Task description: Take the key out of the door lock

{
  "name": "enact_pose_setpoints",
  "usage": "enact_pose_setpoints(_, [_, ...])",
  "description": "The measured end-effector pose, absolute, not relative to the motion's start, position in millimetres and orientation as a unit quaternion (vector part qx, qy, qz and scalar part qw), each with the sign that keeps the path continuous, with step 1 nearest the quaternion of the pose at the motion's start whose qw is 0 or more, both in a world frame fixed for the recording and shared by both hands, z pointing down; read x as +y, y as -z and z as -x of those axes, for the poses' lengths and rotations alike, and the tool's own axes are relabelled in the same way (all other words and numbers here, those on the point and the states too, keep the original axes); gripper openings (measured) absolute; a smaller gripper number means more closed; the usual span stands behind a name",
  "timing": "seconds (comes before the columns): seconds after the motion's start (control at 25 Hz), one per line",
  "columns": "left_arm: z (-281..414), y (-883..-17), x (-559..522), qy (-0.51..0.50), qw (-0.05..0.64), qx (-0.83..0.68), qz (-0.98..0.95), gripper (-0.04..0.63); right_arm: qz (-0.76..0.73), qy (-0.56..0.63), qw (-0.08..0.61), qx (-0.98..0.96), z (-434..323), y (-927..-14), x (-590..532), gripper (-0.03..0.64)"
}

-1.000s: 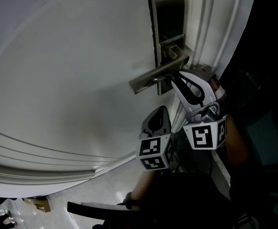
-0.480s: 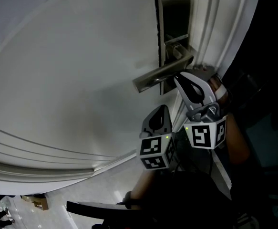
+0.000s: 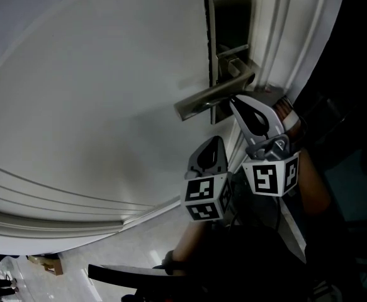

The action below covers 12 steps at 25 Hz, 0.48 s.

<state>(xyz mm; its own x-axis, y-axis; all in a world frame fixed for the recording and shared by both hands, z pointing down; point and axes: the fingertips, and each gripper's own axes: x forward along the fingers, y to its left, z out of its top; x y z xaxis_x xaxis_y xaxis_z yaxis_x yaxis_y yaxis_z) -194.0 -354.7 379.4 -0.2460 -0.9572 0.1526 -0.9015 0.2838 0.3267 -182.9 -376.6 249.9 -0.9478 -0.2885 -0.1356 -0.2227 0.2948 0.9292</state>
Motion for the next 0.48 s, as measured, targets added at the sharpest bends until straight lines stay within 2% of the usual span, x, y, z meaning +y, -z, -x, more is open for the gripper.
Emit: enact_pose_setpoints(0.48, [193.3,-372.1,-358.7,0.086,0.163,-0.784,-0.593,0.000,-0.151,0.587,0.037,-0.795,182.1,-250.3,-376.3,0.014])
